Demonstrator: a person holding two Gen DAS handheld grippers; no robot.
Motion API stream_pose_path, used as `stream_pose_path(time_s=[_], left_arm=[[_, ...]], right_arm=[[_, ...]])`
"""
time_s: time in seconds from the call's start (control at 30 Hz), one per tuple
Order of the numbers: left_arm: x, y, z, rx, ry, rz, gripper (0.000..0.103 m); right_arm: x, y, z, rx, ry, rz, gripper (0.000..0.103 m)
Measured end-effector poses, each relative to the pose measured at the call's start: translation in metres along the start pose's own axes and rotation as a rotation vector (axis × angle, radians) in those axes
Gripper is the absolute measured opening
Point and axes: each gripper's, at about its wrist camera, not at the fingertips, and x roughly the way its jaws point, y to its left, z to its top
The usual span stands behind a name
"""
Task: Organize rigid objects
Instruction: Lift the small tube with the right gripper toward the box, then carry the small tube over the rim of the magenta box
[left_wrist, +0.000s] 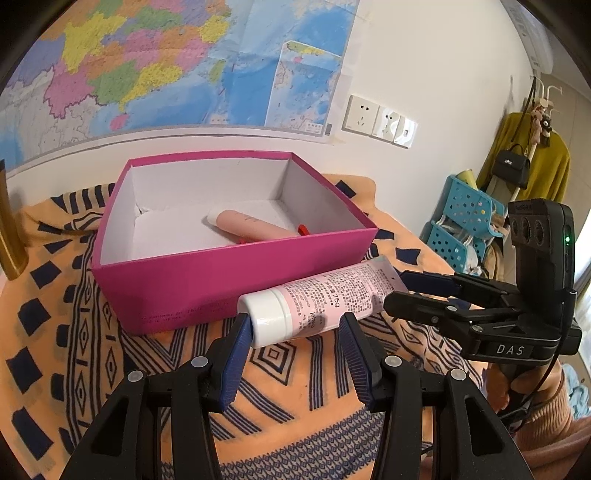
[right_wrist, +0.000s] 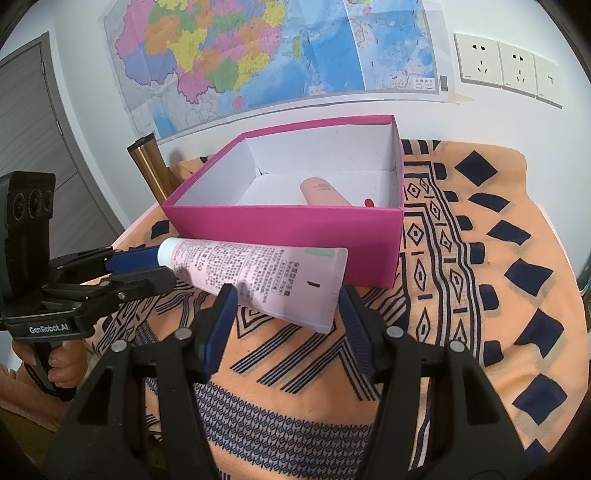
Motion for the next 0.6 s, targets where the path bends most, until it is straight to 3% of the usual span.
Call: stream_pose_path(time_s=[0.6], left_arm=[[0.0001,-0.0026,0.0037,0.014,-0.012,0.003,0.049]], right_arm=[[-0.0012,-0.0032,0.0055,-0.008,-0.013,-0.006,0.06]])
